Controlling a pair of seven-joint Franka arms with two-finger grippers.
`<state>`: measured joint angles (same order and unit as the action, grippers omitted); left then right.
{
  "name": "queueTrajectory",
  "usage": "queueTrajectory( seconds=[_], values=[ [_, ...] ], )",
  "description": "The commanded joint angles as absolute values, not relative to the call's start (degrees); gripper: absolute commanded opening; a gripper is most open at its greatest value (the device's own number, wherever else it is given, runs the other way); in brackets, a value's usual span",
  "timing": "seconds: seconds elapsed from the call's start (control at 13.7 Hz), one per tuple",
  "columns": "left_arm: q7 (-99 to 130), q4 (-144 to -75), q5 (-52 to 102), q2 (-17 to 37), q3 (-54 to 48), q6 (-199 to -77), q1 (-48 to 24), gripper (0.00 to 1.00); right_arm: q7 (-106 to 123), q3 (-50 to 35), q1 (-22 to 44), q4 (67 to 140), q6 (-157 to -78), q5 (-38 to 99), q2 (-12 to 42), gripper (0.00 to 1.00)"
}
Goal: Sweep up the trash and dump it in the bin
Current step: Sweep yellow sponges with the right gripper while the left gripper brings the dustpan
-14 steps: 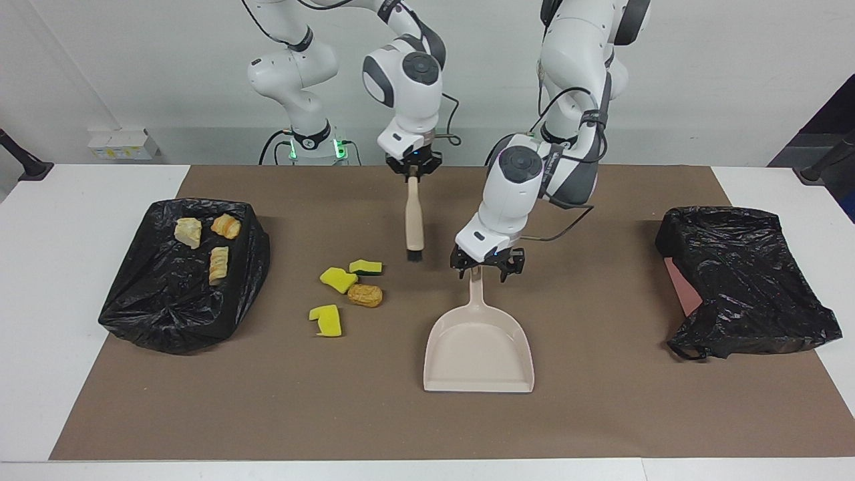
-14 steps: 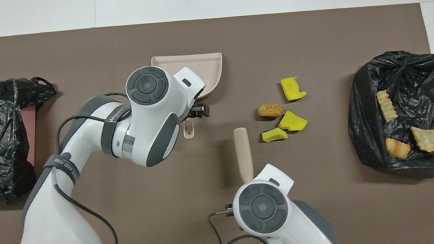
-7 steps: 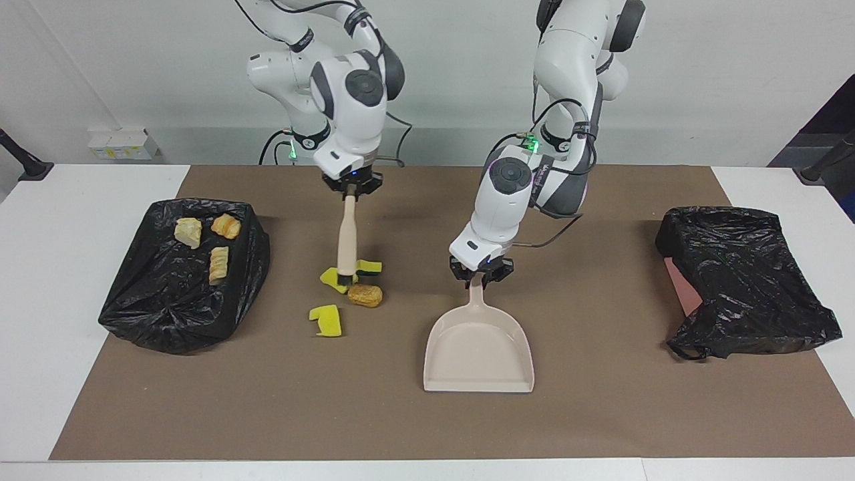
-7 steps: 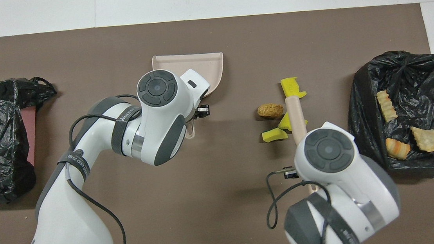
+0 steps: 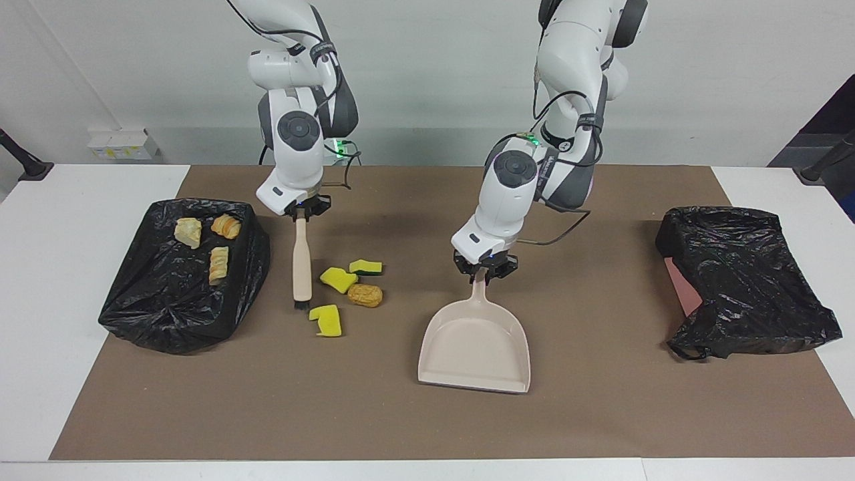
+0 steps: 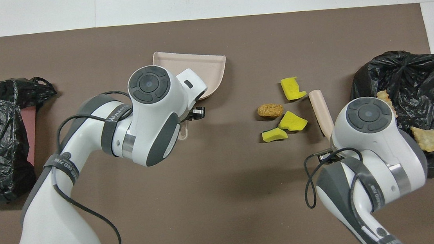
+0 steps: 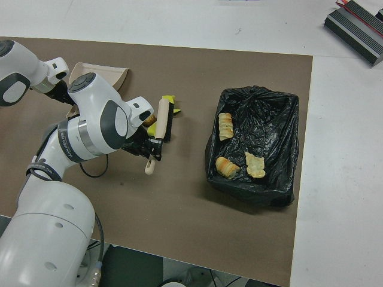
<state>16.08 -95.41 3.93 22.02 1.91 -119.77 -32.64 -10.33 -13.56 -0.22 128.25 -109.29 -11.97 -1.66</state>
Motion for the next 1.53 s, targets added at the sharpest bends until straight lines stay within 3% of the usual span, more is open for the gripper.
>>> queueTrajectory(
  seconds=[0.0,0.29,0.51,0.73,0.95,1.16,1.46],
  values=[
    [7.9,-99.3,3.9,16.7,2.0,-116.7,-31.5,0.0,-10.0,-14.6,1.0,129.8,-110.7,-12.4,-1.2,0.0],
    [-9.0,-109.2,3.9,6.8,2.1,-115.3,-29.1,0.0,-11.4,-14.6,5.3,129.5,-110.7,0.1,-1.1,0.0],
    [-20.9,-115.8,3.9,1.2,2.4,-113.9,-27.4,0.0,-18.6,-14.5,9.5,127.7,-109.0,1.7,-1.8,0.0],
    [-32.0,-117.5,2.6,-0.6,2.6,-108.6,-25.8,0.0,-19.0,-13.9,7.7,126.0,-103.9,-0.8,-6.0,0.0],
    [-35.2,-124.7,0.9,-4.7,2.5,-110.5,-25.9,0.0,-20.0,-14.1,5.1,129.5,-103.3,-7.4,-8.4,0.0],
    [-37.3,-123.4,-0.3,-3.0,2.5,-112.1,-26.5,0.0,-16.0,-14.3,5.0,129.2,-105.6,-13.3,-7.6,0.0],
    [-46.3,-123.4,-0.3,-1.6,2.4,-115.2,-27.7,0.0,-5.6,-14.1,3.0,120.4,-105.6,-22.1,-1.1,0.0]
  ],
)
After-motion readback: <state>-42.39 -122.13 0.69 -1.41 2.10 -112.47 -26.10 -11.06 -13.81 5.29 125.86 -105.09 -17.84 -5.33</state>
